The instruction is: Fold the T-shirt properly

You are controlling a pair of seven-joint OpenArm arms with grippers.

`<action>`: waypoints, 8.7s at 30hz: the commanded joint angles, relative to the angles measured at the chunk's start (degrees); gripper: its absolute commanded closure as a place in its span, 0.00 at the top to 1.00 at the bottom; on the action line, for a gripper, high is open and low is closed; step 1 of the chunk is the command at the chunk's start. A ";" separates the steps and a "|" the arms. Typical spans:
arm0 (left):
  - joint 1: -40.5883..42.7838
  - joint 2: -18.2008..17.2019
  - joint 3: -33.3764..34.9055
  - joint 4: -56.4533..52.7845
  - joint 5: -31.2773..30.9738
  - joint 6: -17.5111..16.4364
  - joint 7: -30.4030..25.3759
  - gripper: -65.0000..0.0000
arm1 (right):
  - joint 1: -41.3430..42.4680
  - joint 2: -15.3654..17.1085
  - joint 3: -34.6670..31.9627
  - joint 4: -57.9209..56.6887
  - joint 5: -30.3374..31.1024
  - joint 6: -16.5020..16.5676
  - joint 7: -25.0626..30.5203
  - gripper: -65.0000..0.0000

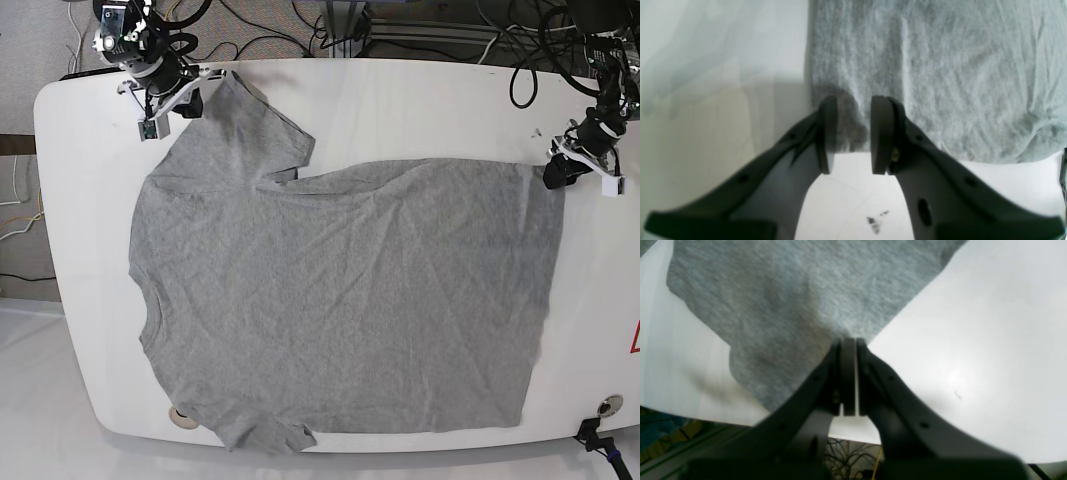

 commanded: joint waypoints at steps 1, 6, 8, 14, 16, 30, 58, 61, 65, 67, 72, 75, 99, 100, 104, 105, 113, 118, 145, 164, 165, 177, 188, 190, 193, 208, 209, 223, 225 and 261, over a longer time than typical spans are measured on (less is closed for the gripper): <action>-0.12 -1.02 -0.36 1.04 -0.75 -0.82 -0.68 0.26 | -0.33 -0.09 0.09 0.97 0.13 0.31 0.83 0.00; -0.35 -1.11 -0.25 1.23 -0.66 -1.65 -0.69 0.27 | -0.11 -0.89 0.09 1.05 0.05 0.18 0.76 0.01; -0.27 -1.22 -0.02 1.24 -0.61 -1.61 -0.80 0.27 | -0.41 -0.92 0.17 1.23 -0.12 0.10 0.67 0.01; -0.36 -1.21 -0.41 1.15 -0.66 -1.65 -0.86 0.28 | -0.11 -0.85 0.05 0.53 -0.02 0.40 0.61 0.01; -0.61 -1.33 0.03 1.01 -0.51 -1.57 -0.72 0.28 | -0.14 -0.99 -0.08 0.34 0.11 0.19 0.92 0.01; -0.50 -1.70 0.24 1.16 -0.68 -2.85 0.40 0.27 | -0.11 -1.04 0.07 -0.55 -0.24 0.50 0.66 0.01; -1.78 -0.92 3.51 -3.45 -3.41 -4.44 1.42 0.28 | 2.29 -1.23 0.37 -0.79 -0.51 3.87 0.54 0.00; -2.41 -0.50 4.82 -4.59 -2.90 -4.63 1.20 0.28 | 2.41 -1.20 0.26 -0.92 -0.29 3.66 0.52 0.00; -2.83 -0.28 5.91 -4.71 -2.78 -4.86 1.45 0.28 | 2.51 -1.13 0.20 -1.21 -0.16 3.45 0.46 0.00; -3.10 -0.15 6.26 -4.68 -2.89 -4.92 1.95 0.28 | 2.44 -1.11 0.17 -1.39 -0.20 3.43 0.18 0.00; -3.88 -0.30 6.68 -5.28 -4.45 -5.07 3.29 0.29 | 2.56 -1.14 0.16 -1.82 -0.14 3.37 0.32 0.00; -4.66 -0.35 6.54 -6.71 -4.04 -5.22 3.13 0.29 | 2.40 -1.15 0.28 -1.88 0.14 3.29 0.24 0.00; -5.31 -0.65 6.53 -7.89 -4.03 -6.27 1.30 0.24 | 1.20 -0.93 0.52 -2.41 6.09 5.26 -1.41 0.00; -5.37 -0.64 6.56 -7.74 -4.00 -6.53 1.33 0.21 | 1.21 -0.92 0.55 -2.60 6.62 5.53 -1.59 0.00; -5.52 -0.69 6.71 -7.67 -3.99 -6.22 0.61 0.00 | 0.77 -0.83 0.71 -2.29 8.20 6.17 -1.81 0.00; -5.34 -0.85 6.79 -7.34 -3.95 -6.17 0.55 0.00 | 0.65 -0.83 0.51 -2.77 8.40 6.31 -1.89 0.00; -4.78 -1.27 7.03 -3.06 -5.49 -5.93 3.02 0.00 | -0.96 -0.76 0.66 -2.61 8.35 6.74 -1.94 0.00; -4.66 -1.62 7.27 -1.41 -5.02 -5.84 3.06 0.00 | -1.30 -0.70 0.65 -2.59 7.83 6.76 -1.78 0.00; -2.29 -6.10 7.31 -0.15 -4.35 -7.40 1.50 0.00 | -1.68 0.43 2.05 -2.72 2.10 6.99 0.92 0.00; 1.09 -6.34 8.46 -0.70 -2.93 -6.92 2.55 0.04 | 1.35 -1.47 1.60 -2.65 2.74 7.55 1.56 0.02; 1.00 -6.42 8.37 -0.70 -2.93 -6.92 2.55 0.10 | 1.35 -1.47 1.60 -2.65 2.74 7.55 1.56 0.02; 2.06 -7.92 4.24 4.84 -2.75 -6.83 2.64 0.39 | 1.00 -1.55 1.86 -1.42 2.82 7.55 1.56 0.23; 2.06 -8.01 1.34 7.56 -2.75 -6.83 4.22 0.50 | 1.00 -1.55 1.86 -0.89 2.82 7.55 1.56 0.41; 2.06 -8.01 1.25 7.39 -2.75 -6.92 4.22 0.50 | 1.00 -2.26 1.86 -0.28 2.82 7.55 1.56 0.45; 2.41 -8.01 -0.60 7.39 -2.75 -6.92 4.22 0.51 | 1.00 -3.58 3.27 0.43 2.82 7.55 1.56 0.52; 3.20 -7.65 -2.36 2.73 -3.10 -7.40 4.22 0.66 | 0.91 -3.58 3.36 0.69 2.82 10.45 1.56 0.54; 3.20 -7.65 -2.27 2.73 -3.10 -7.40 4.22 0.66 | 0.91 -3.58 3.36 0.69 2.82 10.45 1.56 0.54; 2.85 -5.19 -1.83 -1.93 -2.84 -7.40 4.22 0.66 | 0.91 -3.58 3.36 0.69 2.82 10.45 1.56 0.54; 2.85 -5.02 -0.33 -1.93 -2.84 -7.40 4.22 0.66 | 0.91 -3.58 3.36 0.69 2.82 10.45 1.56 0.54; -2.95 0.35 0.54 -1.58 3.05 -7.40 4.13 0.00 | -2.70 -6.48 14.70 0.95 17.33 10.28 1.30 0.59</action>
